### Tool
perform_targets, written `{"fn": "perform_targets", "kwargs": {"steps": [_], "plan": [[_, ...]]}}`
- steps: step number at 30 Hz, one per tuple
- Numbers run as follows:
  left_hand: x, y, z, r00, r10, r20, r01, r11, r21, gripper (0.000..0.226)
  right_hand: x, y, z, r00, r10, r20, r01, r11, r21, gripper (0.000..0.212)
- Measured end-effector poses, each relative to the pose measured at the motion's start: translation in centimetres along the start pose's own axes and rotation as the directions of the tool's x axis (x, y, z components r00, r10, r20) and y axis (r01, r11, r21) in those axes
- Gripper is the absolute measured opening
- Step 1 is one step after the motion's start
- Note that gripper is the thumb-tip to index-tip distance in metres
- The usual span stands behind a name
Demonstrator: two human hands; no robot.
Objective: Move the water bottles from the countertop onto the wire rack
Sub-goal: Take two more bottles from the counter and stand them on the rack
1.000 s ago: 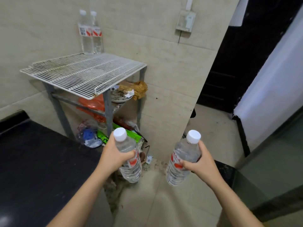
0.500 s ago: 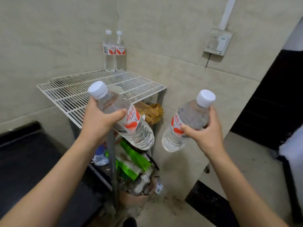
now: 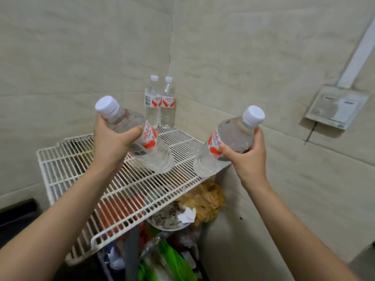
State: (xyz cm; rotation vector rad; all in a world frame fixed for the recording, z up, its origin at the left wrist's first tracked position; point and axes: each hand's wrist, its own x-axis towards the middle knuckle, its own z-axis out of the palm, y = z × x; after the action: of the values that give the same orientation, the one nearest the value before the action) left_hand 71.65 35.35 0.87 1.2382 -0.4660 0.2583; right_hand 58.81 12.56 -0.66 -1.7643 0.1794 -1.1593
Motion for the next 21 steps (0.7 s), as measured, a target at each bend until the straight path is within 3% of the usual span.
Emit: {"fn": "perform_targets", "kwargs": {"steps": [10, 21], "plan": [[5.8, -4.2, 2.1, 0.998, -0.055, 0.007, 0.053, 0.987, 0.150, 0.046, 7.0, 7.5, 4.5, 0.997, 0.077, 0.001, -0.077, 0.997, -0.031, 0.074], [10.0, -7.1, 6.5, 0.995, -0.051, -0.082, 0.072, 0.955, 0.287, 0.047, 15.3, 11.5, 8.4, 0.979, 0.133, 0.156, -0.149, 0.984, 0.098, 0.079]]}}
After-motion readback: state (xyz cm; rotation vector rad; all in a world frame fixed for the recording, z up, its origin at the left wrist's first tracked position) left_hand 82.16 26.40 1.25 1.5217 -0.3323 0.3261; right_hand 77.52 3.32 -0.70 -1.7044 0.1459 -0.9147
